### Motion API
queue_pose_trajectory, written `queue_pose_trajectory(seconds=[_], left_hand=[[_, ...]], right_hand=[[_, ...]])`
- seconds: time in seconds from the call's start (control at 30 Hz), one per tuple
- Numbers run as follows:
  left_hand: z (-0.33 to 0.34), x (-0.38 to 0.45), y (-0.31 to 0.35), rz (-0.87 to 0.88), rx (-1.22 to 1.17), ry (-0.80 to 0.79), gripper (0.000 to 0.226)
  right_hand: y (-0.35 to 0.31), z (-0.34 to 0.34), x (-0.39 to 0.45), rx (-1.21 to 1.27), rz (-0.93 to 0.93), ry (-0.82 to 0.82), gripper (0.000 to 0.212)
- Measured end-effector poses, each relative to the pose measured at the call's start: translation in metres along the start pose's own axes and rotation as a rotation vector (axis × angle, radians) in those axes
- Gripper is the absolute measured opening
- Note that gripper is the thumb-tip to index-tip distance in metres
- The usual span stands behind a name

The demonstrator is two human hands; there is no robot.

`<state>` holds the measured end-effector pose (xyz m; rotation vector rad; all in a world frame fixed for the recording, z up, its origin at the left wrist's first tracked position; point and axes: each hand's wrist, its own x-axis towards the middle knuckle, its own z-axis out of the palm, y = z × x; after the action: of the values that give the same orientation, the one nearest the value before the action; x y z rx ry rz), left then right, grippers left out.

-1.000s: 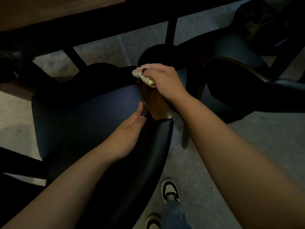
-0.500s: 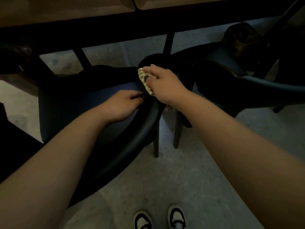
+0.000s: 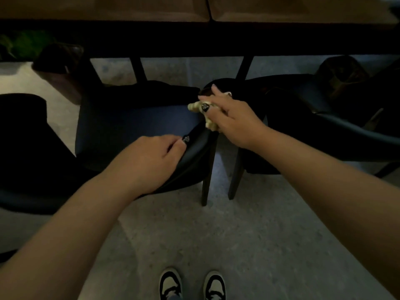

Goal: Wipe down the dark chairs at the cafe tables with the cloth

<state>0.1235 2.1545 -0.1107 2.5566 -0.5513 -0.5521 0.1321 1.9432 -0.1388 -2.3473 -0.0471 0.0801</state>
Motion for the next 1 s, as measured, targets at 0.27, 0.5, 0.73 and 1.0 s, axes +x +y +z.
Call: queue_pose_trajectory(seconds=[0.27,0.5,0.73,1.0], left_hand=[[0.007,0.000,0.002,-0.024,0.091,0.237,0.040],[0.011,-0.008,0.002,-0.012,0.143,0.446,0.037],[0.012,-0.013,0.002,-0.002,0.223,0.560,0.035],[0.011,-0.012,0.003,0.008,0.170,0.616,0.023]], right_hand=[[-0.019,0.026,-0.016,-0.061,-0.211,0.241,0.033],[-0.003,-0.004,0.007,-0.250,-0.365,-0.070,0.028],[-0.007,0.016,0.002,-0.149,-0.350,0.205,0.039],[-0.025,0.028,-0.016,-0.016,-0.261,0.321,0.031]])
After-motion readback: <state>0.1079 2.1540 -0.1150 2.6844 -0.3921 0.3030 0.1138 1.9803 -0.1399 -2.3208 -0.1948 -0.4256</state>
